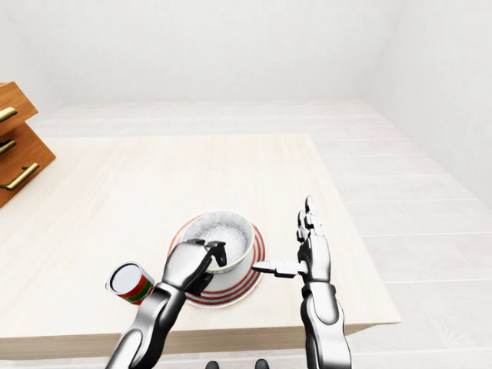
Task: Put the bowl on the plate.
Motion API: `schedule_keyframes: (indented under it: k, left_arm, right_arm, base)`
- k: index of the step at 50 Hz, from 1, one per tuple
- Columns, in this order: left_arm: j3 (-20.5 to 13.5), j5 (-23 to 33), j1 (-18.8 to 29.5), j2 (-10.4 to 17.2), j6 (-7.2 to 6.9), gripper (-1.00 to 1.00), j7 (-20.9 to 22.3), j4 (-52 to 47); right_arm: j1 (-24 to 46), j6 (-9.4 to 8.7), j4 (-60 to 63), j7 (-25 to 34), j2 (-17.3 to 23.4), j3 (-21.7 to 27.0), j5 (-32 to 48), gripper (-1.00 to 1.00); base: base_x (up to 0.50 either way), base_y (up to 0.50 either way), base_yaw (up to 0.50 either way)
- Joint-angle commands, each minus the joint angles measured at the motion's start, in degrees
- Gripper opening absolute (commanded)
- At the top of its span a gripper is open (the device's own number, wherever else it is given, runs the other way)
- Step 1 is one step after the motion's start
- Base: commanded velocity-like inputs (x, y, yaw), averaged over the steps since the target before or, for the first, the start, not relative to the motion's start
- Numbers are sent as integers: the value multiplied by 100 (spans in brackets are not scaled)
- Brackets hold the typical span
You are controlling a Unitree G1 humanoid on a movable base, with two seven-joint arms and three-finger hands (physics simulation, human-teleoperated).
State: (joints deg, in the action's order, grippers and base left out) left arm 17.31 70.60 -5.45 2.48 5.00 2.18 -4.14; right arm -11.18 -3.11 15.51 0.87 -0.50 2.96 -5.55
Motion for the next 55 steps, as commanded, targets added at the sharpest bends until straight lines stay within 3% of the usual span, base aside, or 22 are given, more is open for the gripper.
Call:
schedule_keyframes:
  k: [1, 12, 16, 24, 37, 55]
  left_arm:
    - [12, 47, -42, 29, 0, -47, -64, -134]
    - [6, -34, -115, 37, 0, -40, 123, -349]
    - [14, 11, -180, 64, 0, -22, 173, -492]
    - [7, -85, -278, 72, 0, -14, 255, -610]
    - [10, -39, -426, 149, 0, 12, 367, -861]
    - [-4, -131, -888, 279, 0, 11, 762, -1723]
  right_arm:
    - [6, -1, -3, 2, 1, -4, -7, 100]
    - [66, -91, 62, -6, 14, 1, -7, 100]
    - [72, -98, 65, -7, 12, -8, 6, 100]
    - [67, -109, 96, -6, 7, -28, 13, 100]
    - [49, 10, 0, -10, -8, -48, 6, 100]
    - [23, 126, -83, -12, -10, -56, -21, 100]
  base:
    - [0, 0, 0]
    - [0, 0, 0]
    - [0, 0, 0]
    - [0, 0, 0]
    - [0, 0, 0]
    - [0, 0, 0]
